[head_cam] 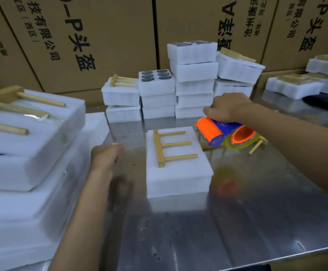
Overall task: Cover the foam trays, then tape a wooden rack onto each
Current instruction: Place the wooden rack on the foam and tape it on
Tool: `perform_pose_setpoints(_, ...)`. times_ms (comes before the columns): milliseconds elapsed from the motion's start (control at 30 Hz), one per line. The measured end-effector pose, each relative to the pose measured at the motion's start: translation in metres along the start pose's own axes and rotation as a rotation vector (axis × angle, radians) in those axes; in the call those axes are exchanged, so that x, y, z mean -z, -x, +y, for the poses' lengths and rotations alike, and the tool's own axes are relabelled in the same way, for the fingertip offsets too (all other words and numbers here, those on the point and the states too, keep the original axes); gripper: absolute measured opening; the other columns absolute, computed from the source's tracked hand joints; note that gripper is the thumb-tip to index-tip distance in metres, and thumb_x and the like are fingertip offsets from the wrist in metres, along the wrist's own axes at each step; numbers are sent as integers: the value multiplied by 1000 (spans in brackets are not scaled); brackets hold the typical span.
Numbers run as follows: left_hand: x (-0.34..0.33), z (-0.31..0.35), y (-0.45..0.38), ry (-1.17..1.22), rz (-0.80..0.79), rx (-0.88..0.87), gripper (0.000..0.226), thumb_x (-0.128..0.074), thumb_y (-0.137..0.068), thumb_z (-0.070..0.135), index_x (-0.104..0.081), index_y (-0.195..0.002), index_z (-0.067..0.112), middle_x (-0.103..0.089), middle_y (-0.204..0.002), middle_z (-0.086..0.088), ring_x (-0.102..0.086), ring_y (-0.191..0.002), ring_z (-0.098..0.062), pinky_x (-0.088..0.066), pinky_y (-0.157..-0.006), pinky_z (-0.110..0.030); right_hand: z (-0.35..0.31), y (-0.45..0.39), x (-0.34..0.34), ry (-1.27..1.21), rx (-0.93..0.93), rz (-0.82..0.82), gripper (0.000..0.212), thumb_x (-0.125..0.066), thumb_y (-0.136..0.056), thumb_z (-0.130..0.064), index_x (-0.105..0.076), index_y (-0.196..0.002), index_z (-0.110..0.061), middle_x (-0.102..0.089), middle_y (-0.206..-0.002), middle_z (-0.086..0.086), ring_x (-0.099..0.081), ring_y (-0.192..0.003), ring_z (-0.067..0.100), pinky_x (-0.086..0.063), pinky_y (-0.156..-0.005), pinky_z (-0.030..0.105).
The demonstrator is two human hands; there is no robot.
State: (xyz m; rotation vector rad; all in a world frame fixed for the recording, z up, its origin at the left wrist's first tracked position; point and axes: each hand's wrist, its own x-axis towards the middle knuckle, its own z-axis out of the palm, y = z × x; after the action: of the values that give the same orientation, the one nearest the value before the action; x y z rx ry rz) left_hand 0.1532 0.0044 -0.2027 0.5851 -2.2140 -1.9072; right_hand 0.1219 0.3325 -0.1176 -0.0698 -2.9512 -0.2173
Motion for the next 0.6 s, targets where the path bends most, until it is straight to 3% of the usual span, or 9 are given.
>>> perform_pose_setpoints(67,-6,-10,-1,-146,22,-38,17,-72,-81,5,-64,-67,10,-63,-64,-8,-58,-61,-23,-51,-58,-22,-4,0,-12,29,9,-32,48,-30,-96,-56,-59,-107,-19,-61,-100,8,-55,-88,27,-36,-75,35)
perform_pose_setpoints(100,-10,-13,1,-217,22,-57,2,-73,-81,8,-71,-80,9,-71,-83,-11,-66,-79,-26,-56,-74,-27,-6,1,-17,32,5,-50,48,-31,-96,-57,-58,-107,-20,-63,-108,10,-54,-92,28,-36,-76,35)
perform_pose_setpoints(133,-16,-17,3,-306,18,-73,13,-73,-82,9,-74,-95,8,-72,-100,-12,-67,-96,-29,-54,-88,-30,-7,2,-23,31,-1,-70,46,-31,-95,-58,-57,-102,-21,-63,-109,10,-53,-91,28,-36,-76,35)
perform_pose_setpoints(300,-41,-37,22,-488,-216,-336,22,-63,-91,11,-75,-109,12,-72,-114,-11,-62,-114,-32,-45,-95,-31,-6,8,-46,-78,-46,-124,49,-30,-95,-62,-52,-80,-21,-52,-85,3,-49,-78,22,-33,-71,36)
perform_pose_setpoints(333,-41,-40,20,-572,-233,-386,26,-61,-95,18,-73,-118,17,-67,-127,-10,-54,-126,-32,-39,-106,-33,-4,9,-48,-110,-58,-117,51,-29,-95,-63,-51,-74,-22,-49,-79,0,-48,-74,20,-32,-70,35)
perform_pose_setpoints(400,-37,-44,14,-812,-257,-360,38,-48,-102,40,-57,-139,35,-33,-161,-5,-18,-150,-30,-13,-119,-42,-2,9,-52,-138,-69,-90,51,-28,-94,-65,-49,-68,-26,-47,-71,-3,-46,-67,15,-31,-67,35)
perform_pose_setpoints(467,-33,-46,9,-945,-340,-247,53,-34,-104,52,-36,-154,35,0,-169,0,11,-154,-30,0,-121,-52,-1,9,-53,-142,-70,-69,53,-28,-94,-66,-50,-67,-26,-49,-70,-2,-44,-65,13,-31,-66,34)
perform_pose_setpoints(533,-32,-48,11,-962,-364,-194,66,-31,-105,50,-12,-161,22,12,-168,-2,18,-153,-29,3,-122,-51,0,9,-54,-144,-73,-63,55,-29,-94,-66,-51,-66,-25,-51,-70,-1,-45,-64,13,-32,-66,35)
perform_pose_setpoints(600,-34,-41,17,-874,-293,-284,66,-38,-105,36,-7,-161,18,5,-169,-6,12,-154,-27,-3,-124,-48,1,9,-56,-143,-72,-55,56,-29,-94,-66,-51,-65,-23,-51,-69,-1,-45,-64,13,-32,-65,35)
